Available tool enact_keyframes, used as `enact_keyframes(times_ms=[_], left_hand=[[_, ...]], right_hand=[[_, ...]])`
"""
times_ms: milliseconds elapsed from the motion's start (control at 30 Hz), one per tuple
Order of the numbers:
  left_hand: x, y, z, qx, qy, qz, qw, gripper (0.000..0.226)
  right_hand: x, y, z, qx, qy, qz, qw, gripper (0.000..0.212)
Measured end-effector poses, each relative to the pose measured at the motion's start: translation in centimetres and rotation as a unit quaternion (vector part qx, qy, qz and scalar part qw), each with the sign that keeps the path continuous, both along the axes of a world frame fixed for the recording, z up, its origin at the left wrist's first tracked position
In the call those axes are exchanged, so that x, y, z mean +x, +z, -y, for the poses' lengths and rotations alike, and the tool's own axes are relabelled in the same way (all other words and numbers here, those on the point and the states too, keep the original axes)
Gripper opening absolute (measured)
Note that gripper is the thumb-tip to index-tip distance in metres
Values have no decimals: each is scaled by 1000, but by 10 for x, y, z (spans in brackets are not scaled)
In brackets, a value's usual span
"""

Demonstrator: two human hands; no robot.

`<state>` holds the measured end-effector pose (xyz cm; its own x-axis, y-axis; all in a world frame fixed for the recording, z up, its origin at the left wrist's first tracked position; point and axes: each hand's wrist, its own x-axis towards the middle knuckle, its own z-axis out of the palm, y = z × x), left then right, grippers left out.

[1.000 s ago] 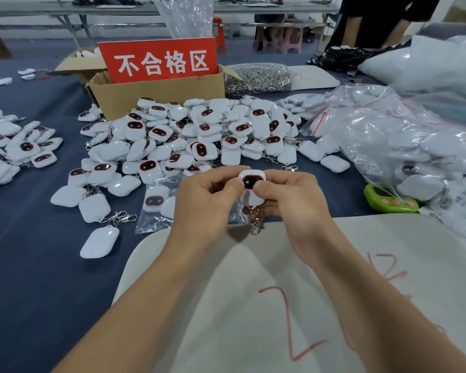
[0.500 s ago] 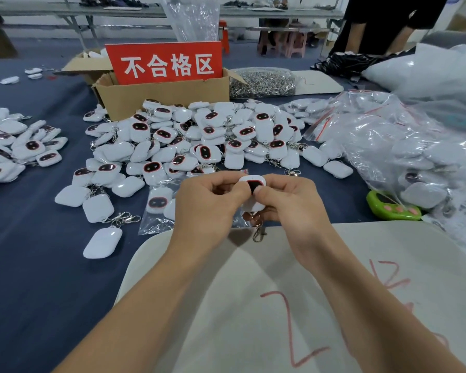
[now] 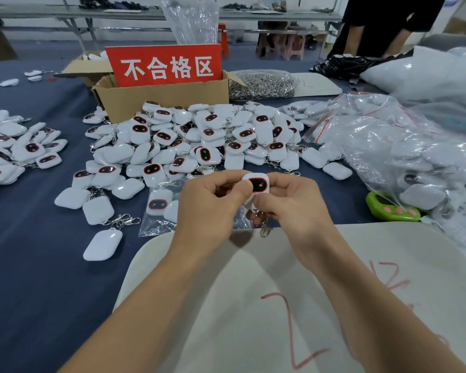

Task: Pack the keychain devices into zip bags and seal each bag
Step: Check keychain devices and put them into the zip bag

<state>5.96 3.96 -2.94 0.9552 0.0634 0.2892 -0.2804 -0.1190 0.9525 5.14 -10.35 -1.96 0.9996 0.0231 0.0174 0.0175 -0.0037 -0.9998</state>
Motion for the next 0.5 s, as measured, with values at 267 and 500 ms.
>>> enact_keyframes(times_ms=[267,500], left_hand=[[-1,1,-1,21,12,0,1000,25],[0,-1,0,-22,63,-33,997,13]], right_hand=[[1,-2,0,10,-1,7,1000,33],[-2,-6,-4,-134,-116,150,973,28]])
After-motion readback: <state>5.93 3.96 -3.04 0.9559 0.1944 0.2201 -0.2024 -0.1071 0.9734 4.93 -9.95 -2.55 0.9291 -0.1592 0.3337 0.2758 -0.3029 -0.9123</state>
